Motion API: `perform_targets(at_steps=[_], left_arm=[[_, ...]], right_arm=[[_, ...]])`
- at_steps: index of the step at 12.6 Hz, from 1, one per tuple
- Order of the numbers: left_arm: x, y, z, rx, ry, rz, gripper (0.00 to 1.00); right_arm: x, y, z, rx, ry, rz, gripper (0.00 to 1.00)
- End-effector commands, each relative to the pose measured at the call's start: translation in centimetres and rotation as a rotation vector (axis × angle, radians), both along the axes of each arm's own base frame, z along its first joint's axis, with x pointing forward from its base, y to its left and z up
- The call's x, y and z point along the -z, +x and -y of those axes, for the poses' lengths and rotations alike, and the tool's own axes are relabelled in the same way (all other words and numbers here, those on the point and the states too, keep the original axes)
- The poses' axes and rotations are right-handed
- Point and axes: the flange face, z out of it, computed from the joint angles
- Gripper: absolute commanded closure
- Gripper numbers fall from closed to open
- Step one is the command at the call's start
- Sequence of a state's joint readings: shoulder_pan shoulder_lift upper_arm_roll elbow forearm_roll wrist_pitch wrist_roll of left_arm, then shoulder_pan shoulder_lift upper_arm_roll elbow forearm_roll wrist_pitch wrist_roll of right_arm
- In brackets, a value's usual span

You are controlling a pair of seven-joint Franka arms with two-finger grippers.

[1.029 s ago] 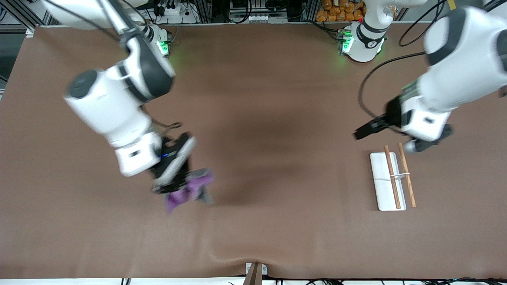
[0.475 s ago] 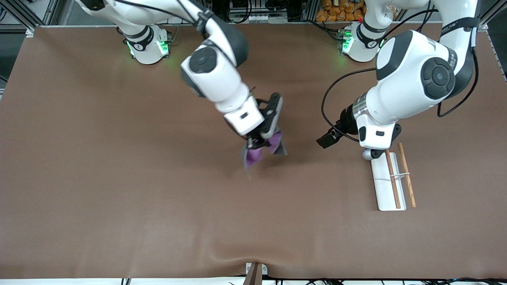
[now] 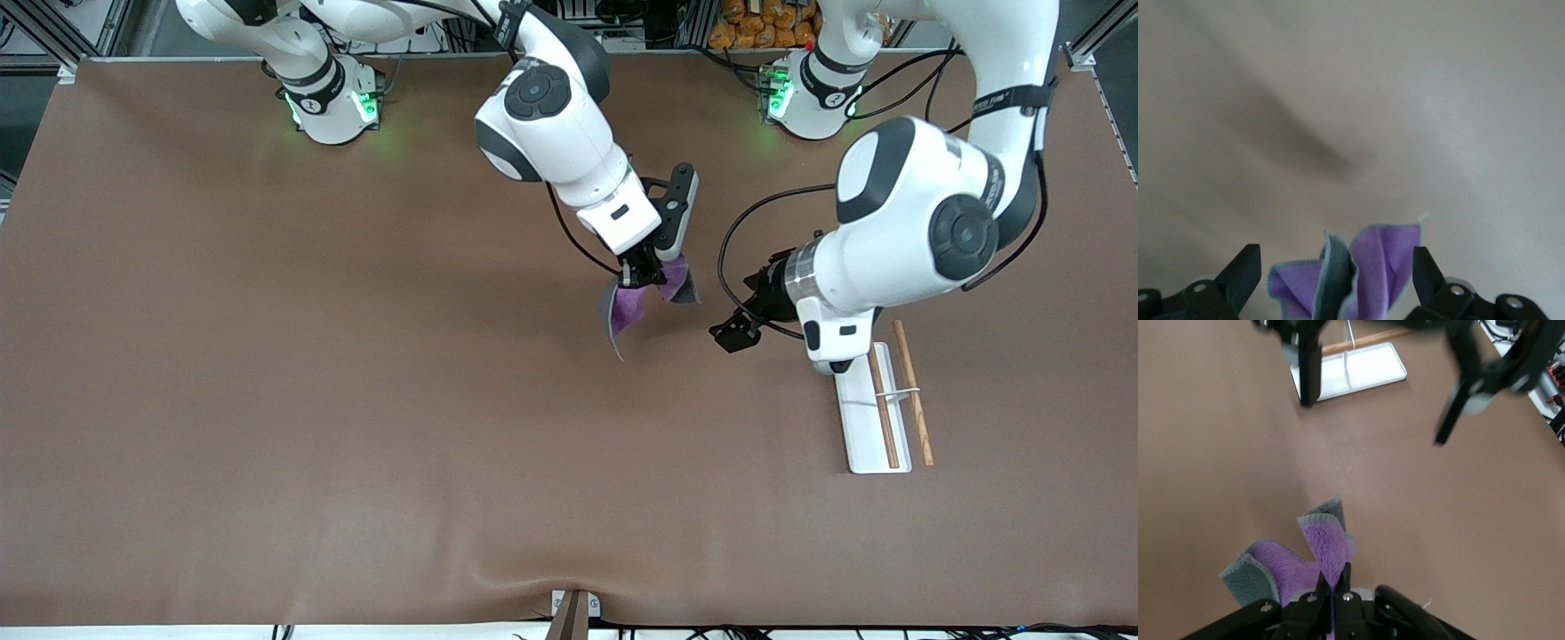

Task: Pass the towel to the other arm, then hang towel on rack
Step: 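Grasp the hanging towel with the left gripper beside the right gripper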

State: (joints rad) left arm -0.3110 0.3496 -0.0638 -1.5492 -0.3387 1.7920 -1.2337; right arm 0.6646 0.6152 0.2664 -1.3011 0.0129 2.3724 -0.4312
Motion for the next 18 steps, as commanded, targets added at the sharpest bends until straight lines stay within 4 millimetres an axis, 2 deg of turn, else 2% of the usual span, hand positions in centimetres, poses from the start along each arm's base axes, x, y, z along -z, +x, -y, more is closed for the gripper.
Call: perform_targets(at_steps=[1,4,6,8,12,14,16,18], left_arm=[[1.0,-0.8,-1.0,-0.04,0.023,-0.092,0.0],[0.8,-0.3,-1.5,-0.126,0.026,-0.115,0.0],[0.8,-0.3,-1.1,-0.149,-0.033,-0.141,0.0],[2.0,0.1,-0.5,-0.18,-0.084,-0.165,0.13],[2.8,-0.4,-0.1,-0.208,-0.067,-0.209,0.15],[2.7,-0.6,0.6,-0.224,-0.074,-0.222,0.43],[2.6,-0.5,0.7,-0.237,-0.102,-0.236,0.61],[3.1,-0.5,0.9,-0.235,-0.1,-0.243,0.71]], right_arm=[[-2.1,0.2,-0.2,0.044,0.021,0.002,1.0],[-2.2,-0.4,-0.7,0.044,0.025,-0.003,1.0],[-2.2,-0.4,-0.8,0.043,0.024,-0.001,1.0],[-2.2,-0.4,-0.8,0.043,0.024,-0.001,1.0],[-2.2,-0.5,-0.8,0.041,0.024,-0.001,1.0],[-2.2,-0.5,-0.8,0.041,0.023,0.0,1.0],[-2.1,-0.6,-1.0,0.046,0.023,-0.004,1.0],[-2.1,-0.6,-1.0,0.047,0.023,-0.003,1.0]])
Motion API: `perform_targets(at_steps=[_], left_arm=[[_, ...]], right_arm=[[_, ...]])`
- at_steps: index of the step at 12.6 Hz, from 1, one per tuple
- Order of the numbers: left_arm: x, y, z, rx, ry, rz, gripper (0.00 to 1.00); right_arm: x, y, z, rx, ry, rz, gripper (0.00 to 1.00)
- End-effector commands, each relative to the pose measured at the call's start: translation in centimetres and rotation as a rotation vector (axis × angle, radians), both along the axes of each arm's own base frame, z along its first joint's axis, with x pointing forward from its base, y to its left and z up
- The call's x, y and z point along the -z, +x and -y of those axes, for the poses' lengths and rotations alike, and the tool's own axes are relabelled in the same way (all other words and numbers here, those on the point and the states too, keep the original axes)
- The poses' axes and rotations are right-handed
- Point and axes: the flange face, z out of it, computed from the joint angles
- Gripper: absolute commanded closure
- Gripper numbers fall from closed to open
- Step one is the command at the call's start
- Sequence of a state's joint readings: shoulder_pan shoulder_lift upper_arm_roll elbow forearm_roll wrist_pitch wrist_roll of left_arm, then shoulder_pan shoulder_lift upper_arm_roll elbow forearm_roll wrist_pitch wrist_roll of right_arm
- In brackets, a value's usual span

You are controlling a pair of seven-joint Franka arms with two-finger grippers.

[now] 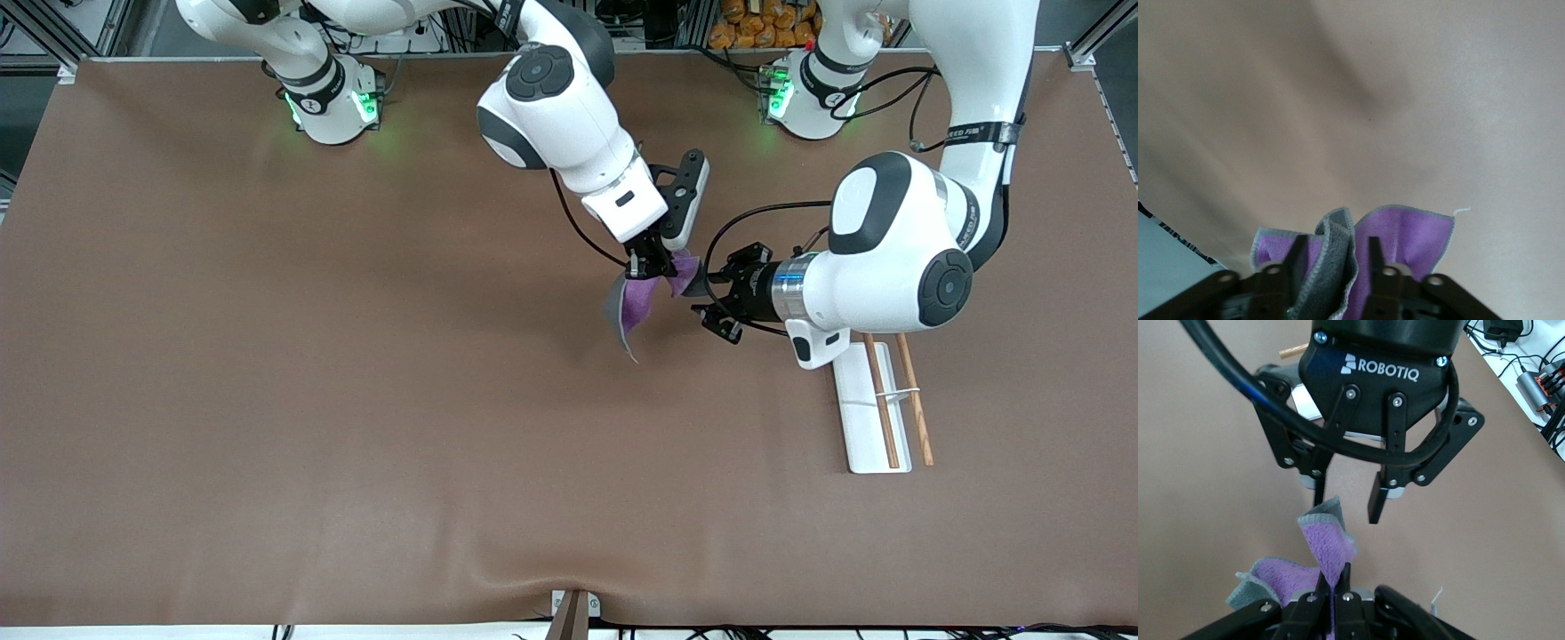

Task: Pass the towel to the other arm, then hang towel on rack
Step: 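Grasp the hanging towel with the left gripper beside the right gripper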

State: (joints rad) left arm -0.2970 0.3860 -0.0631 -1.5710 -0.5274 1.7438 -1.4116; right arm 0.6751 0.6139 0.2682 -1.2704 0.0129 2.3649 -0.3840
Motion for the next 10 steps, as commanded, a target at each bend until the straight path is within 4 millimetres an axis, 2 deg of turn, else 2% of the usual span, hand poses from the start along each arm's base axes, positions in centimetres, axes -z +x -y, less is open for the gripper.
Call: perform_targets(at_steps=[1,3,6,9,10], left_arm=[[0.3,0.0,0.4,-0.016,-0.013,-0.019,0.8],[0.7,0.2,0.5,-0.017,-0.012,-0.024,1.0],[0.8,0.4,0.4,-0.013,-0.011,-0.019,1.0],[-1.3,1.4,-0.8,0.002,-0.014,0.045,1.0],[-2.0,1.7,-1.2,0.06,-0.013,0.094,1.0]], right_arm=[[-0.5,-0.2,-0.3,0.016,-0.004,0.003,1.0],[-0.5,-0.2,-0.3,0.016,-0.004,0.003,1.0],[-0.5,-0.3,-0.4,0.014,-0.004,0.003,1.0],[-0.5,-0.2,-0.3,0.016,-0.002,0.003,1.0],[-0.5,-0.2,-0.3,0.016,-0.004,0.002,1.0]])
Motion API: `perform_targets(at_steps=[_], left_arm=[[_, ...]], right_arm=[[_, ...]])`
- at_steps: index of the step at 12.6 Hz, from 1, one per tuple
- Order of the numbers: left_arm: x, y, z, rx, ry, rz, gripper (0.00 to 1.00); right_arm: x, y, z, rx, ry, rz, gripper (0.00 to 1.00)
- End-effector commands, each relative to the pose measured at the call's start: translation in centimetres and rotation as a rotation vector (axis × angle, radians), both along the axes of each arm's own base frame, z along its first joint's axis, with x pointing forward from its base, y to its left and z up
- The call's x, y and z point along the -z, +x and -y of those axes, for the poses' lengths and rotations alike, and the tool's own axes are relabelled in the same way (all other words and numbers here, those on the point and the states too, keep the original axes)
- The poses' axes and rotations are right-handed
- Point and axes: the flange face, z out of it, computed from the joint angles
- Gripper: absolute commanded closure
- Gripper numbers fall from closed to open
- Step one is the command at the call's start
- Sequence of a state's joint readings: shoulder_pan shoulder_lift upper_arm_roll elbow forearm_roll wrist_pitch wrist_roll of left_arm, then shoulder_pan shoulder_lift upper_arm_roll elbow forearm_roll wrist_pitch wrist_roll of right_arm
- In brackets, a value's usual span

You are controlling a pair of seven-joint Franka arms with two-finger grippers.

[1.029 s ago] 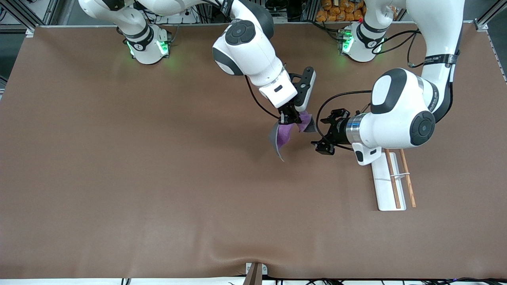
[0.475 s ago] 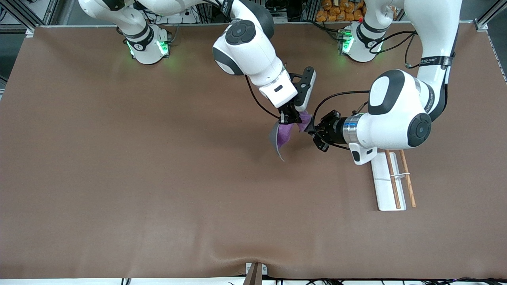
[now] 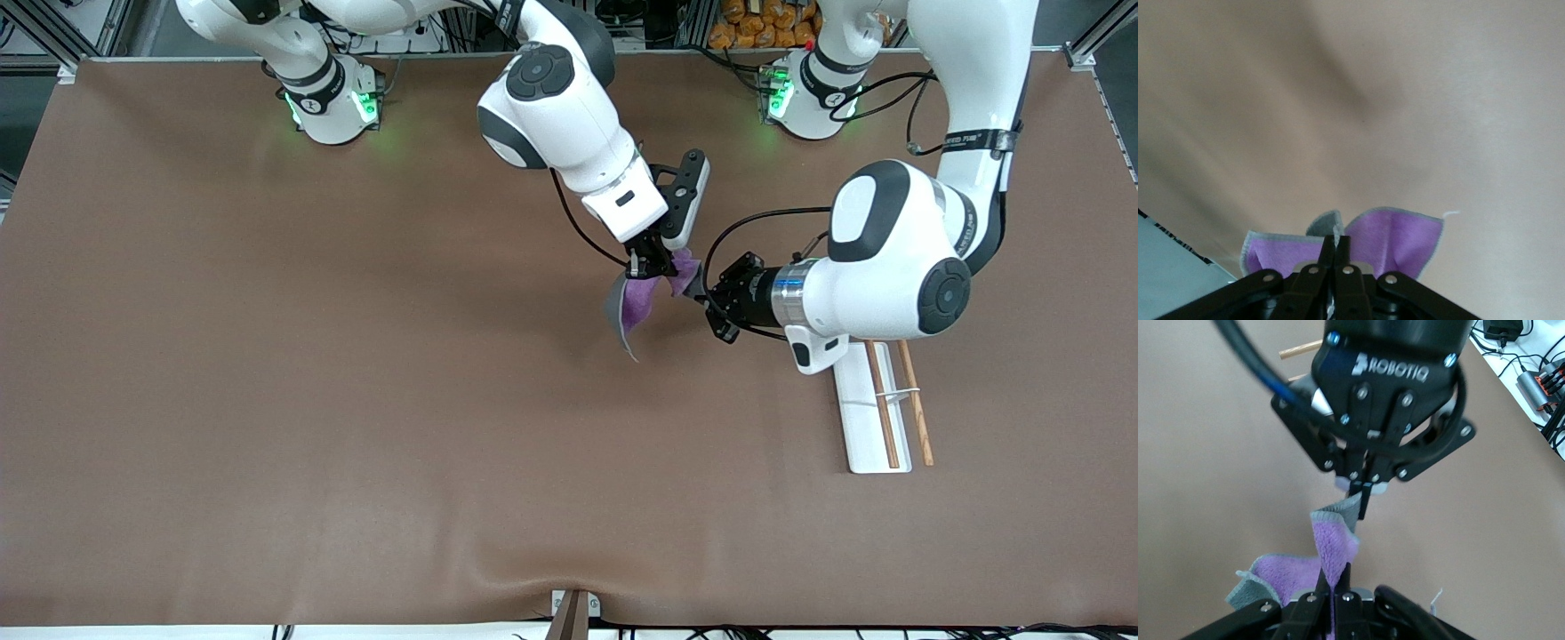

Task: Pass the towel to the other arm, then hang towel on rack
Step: 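Grasp the hanging towel with the left gripper beside the right gripper, then open the right gripper and carry the towel toward the rack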

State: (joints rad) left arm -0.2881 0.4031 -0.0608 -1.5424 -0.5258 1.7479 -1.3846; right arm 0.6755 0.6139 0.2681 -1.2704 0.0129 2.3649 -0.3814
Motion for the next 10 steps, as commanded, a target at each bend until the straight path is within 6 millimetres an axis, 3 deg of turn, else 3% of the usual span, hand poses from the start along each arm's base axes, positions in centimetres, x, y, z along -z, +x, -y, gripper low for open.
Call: perform_targets(at_steps=[1,2,3,5,10], left_arm=[[-2.4,0.9,-1.8,0.092,0.014,0.108,1.0],[-3.1,1.2,-2.8,0.113,0.046,0.139,1.0],[-3.0,1.4,-3.8,0.135,0.067,0.15,1.0],[-3.0,1.7,-5.5,0.202,0.06,0.169,1.0],[-2.9,2.8,-12.0,0.294,0.019,0.205,1.0]], right_arm=[[-0.5,-0.2,-0.3,0.014,-0.004,0.003,1.0],[-0.5,-0.1,-0.2,0.016,-0.004,0.003,0.81],[-0.5,-0.1,-0.2,0.017,0.0,0.0,0.01],[-0.5,0.1,0.0,0.025,0.004,-0.006,0.0],[-0.4,0.8,0.6,0.038,0.004,-0.014,0.0]])
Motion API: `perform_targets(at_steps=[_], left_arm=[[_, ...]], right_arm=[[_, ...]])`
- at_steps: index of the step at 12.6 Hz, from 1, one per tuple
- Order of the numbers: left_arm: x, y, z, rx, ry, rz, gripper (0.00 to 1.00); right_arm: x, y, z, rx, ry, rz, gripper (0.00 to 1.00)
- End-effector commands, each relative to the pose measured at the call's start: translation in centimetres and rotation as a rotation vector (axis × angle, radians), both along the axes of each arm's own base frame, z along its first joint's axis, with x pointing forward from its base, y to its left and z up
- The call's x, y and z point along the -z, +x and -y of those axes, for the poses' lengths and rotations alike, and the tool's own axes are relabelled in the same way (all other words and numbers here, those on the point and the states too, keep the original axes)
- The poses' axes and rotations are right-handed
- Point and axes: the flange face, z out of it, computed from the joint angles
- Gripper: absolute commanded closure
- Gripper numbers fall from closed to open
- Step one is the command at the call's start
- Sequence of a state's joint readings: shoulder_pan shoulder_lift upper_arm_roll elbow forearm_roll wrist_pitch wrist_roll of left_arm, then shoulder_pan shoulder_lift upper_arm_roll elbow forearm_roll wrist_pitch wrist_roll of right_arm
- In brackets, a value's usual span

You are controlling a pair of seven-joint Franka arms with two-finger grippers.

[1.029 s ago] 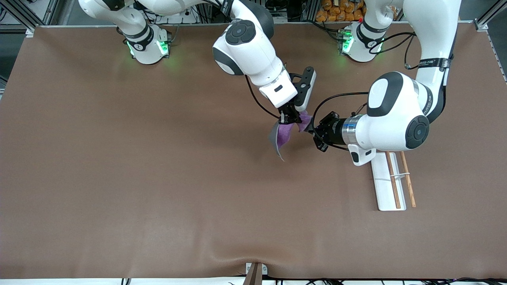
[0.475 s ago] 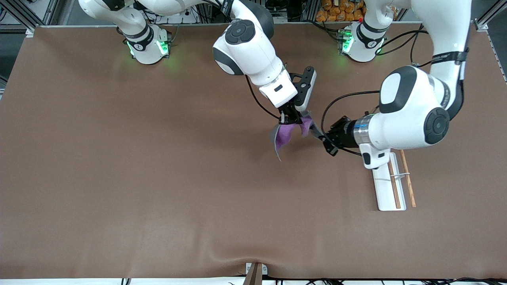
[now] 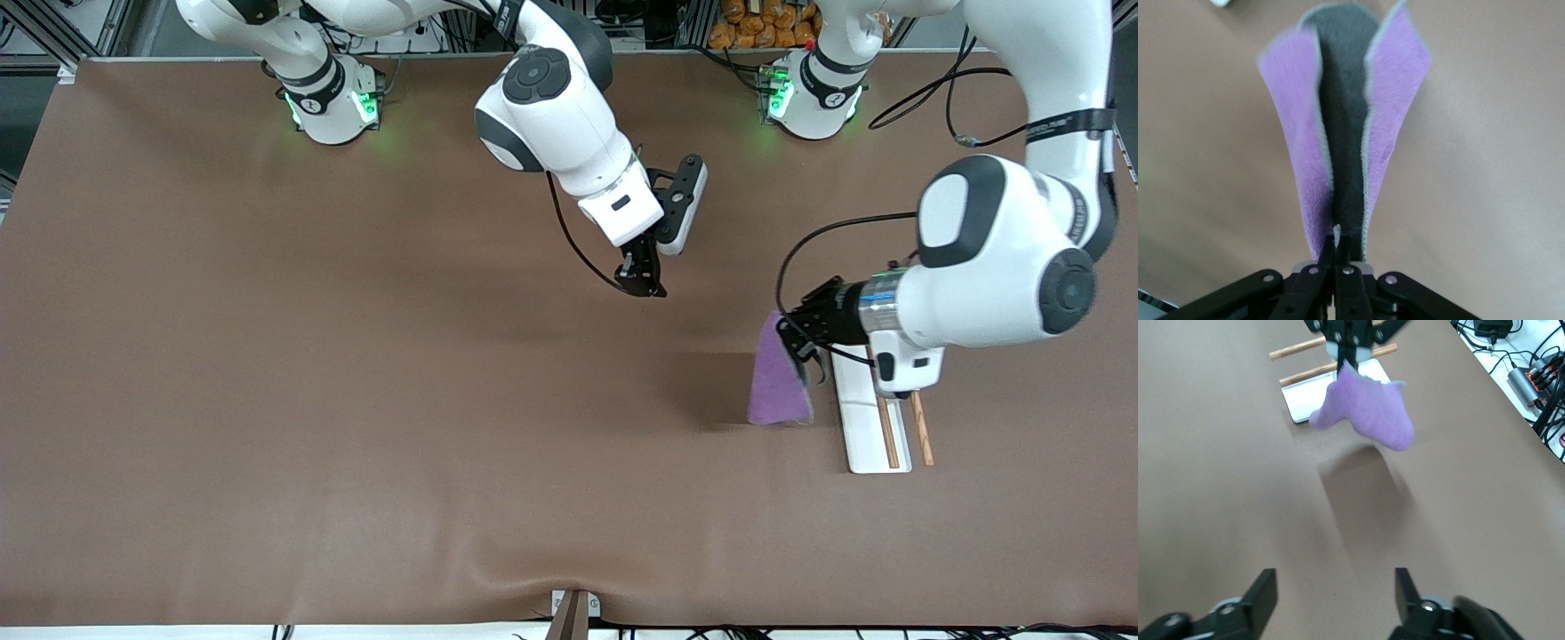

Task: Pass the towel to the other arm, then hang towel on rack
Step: 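Open the right gripper and carry the towel toward the rack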

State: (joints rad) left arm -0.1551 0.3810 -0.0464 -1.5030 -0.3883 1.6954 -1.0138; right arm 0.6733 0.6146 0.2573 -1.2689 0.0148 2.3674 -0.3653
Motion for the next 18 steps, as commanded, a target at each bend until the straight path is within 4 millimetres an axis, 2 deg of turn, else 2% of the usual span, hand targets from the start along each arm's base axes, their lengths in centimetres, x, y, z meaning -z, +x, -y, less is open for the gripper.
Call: perform_targets(at_steps=[1,3,4,5,7,8,10,12,14,16,18], left_arm=[[-0.3,0.1,-3.4,0.054,-0.001,0.009,1.0],[-0.1,0.3,-4.5,0.084,-0.007,0.023,1.0],[0.3,0.6,-5.7,0.122,0.003,0.038,1.0],[1.2,0.8,-6.6,0.185,0.039,0.047,1.0],[1.4,0.8,-7.4,0.31,0.091,0.077,1.0],[1.6,1.0,-8.1,0.34,0.087,0.086,1.0],[1.8,1.3,-11.7,0.393,0.061,0.11,1.0],[1.7,1.5,-14.5,0.455,0.037,0.145,1.0],[1.6,1.5,-16.4,0.51,0.018,0.171,1.0],[0.7,2.2,-18.9,0.551,0.008,0.219,1.0],[0.3,2.4,-20.5,0.597,-0.002,0.249,1.0]], right_arm=[[-0.2,0.3,0.3,0.015,-0.004,-0.013,0.0],[0.4,1.8,2.0,0.039,-0.036,-0.039,0.0],[0.7,2.7,3.1,0.054,-0.058,-0.059,0.0],[1.0,3.8,4.5,0.073,-0.079,-0.077,0.0],[0.8,5.8,7.4,0.111,-0.114,-0.106,0.0],[0.8,7.3,9.7,0.14,-0.139,-0.131,0.0],[0.6,9.6,14.1,0.191,-0.193,-0.177,0.0],[0.0,10.9,17.6,0.228,-0.241,-0.219,0.0],[-1.3,12.0,21.9,0.284,-0.278,-0.242,0.0],[-2.4,13.0,27.6,0.352,-0.334,-0.29,0.0],[-4.3,13.6,32.6,0.445,-0.375,-0.329,0.0]])
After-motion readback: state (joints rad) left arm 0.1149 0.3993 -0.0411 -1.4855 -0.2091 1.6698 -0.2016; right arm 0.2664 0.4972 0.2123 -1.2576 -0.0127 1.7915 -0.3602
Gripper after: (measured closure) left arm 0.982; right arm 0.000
